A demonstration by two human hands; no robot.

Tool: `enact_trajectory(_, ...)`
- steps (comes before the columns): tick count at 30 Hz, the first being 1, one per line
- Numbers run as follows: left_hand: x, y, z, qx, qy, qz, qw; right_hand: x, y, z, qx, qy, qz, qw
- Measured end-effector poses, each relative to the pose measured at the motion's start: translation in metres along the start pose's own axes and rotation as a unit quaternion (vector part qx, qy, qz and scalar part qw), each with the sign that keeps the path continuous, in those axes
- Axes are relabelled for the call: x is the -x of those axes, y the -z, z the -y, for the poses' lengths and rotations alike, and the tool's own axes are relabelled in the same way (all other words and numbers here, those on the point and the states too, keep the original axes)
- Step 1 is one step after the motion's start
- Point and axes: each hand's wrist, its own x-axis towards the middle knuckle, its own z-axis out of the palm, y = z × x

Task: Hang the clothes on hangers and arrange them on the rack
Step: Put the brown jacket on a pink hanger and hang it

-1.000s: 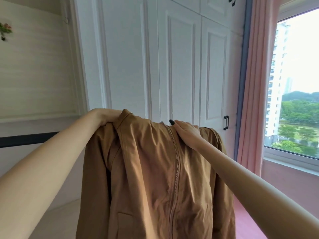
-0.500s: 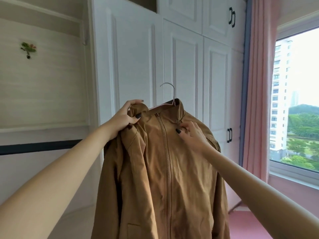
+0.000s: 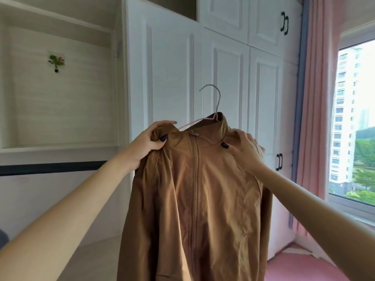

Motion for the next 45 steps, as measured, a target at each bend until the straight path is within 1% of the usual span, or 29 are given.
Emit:
enact_trajectory(3,0.005,0.002,-0.001,-0.061,0.018,-0.002,0.998,-0.003,0.009,-0.001,0.005,0.037,-0.02,0.999)
enact_trajectory(6,0.005,-0.002,-0.007,-0.147,0.028,0.028,0.988,-0.009,0.014,-0.003,-0.056,0.041,-0.05,0.996)
enact_trajectory(8,0.003,-0.01,-0.013,-0.193,0.023,0.037,0.98,-0.013,0.019,-0.006,-0.064,0.04,-0.073,0.994)
enact_trajectory(10,-0.002,-0.018,-0.015,-0.229,0.005,0.029,0.973,-0.015,0.028,-0.009,-0.046,0.05,-0.093,0.993)
enact_trajectory(15,-0.016,-0.045,-0.016,-0.258,-0.03,-0.009,0.966,-0.015,0.056,-0.023,-0.008,0.071,-0.149,0.986)
enact_trajectory(17,-0.018,-0.057,-0.017,-0.261,-0.032,-0.008,0.965,-0.009,0.067,-0.03,0.001,0.07,-0.154,0.986)
enact_trajectory(19,-0.021,-0.07,-0.014,-0.259,-0.026,-0.004,0.966,0.002,0.077,-0.038,0.014,0.078,-0.138,0.987)
enact_trajectory(24,-0.016,-0.102,0.0,-0.285,-0.027,0.031,0.958,0.034,0.094,-0.05,0.012,0.088,-0.051,0.995)
enact_trajectory(27,-0.007,-0.119,0.003,-0.3,-0.032,0.051,0.952,0.057,0.091,-0.039,-0.004,0.083,-0.015,0.996)
enact_trajectory(29,0.0,-0.123,0.004,-0.273,-0.021,0.039,0.961,0.069,0.088,-0.023,-0.004,0.072,0.004,0.997)
enact_trajectory(30,0.009,-0.121,0.007,-0.249,-0.007,0.032,0.968,0.077,0.085,-0.015,0.0,0.068,0.027,0.997)
enact_trajectory(33,0.039,-0.109,0.015,-0.2,0.022,0.018,0.979,0.09,0.075,0.004,-0.013,0.068,0.114,0.991)
enact_trajectory(35,0.063,-0.095,0.022,-0.179,0.045,0.013,0.983,0.097,0.066,0.017,-0.029,0.082,0.18,0.98)
enact_trajectory(37,0.081,-0.082,0.029,-0.173,0.066,-0.003,0.983,0.099,0.063,0.024,-0.036,0.076,0.285,0.955)
enact_trajectory(38,0.095,-0.067,0.031,-0.178,0.086,-0.015,0.98,0.1,0.059,0.033,-0.037,0.06,0.351,0.934)
enact_trajectory(40,0.109,-0.057,0.033,-0.17,0.103,-0.01,0.98,0.101,0.061,0.031,-0.051,0.002,0.461,0.886)
enact_trajectory(41,0.117,-0.052,0.033,-0.162,0.109,-0.009,0.981,0.102,0.06,0.033,-0.056,-0.012,0.505,0.861)
enact_trajectory(43,0.144,-0.02,0.028,-0.146,0.128,-0.026,0.981,0.108,0.045,0.063,-0.039,0.007,0.579,0.815)
enact_trajectory(45,0.158,0.0,0.024,-0.141,0.136,-0.028,0.98,0.118,0.036,0.09,-0.037,0.018,0.621,0.783)
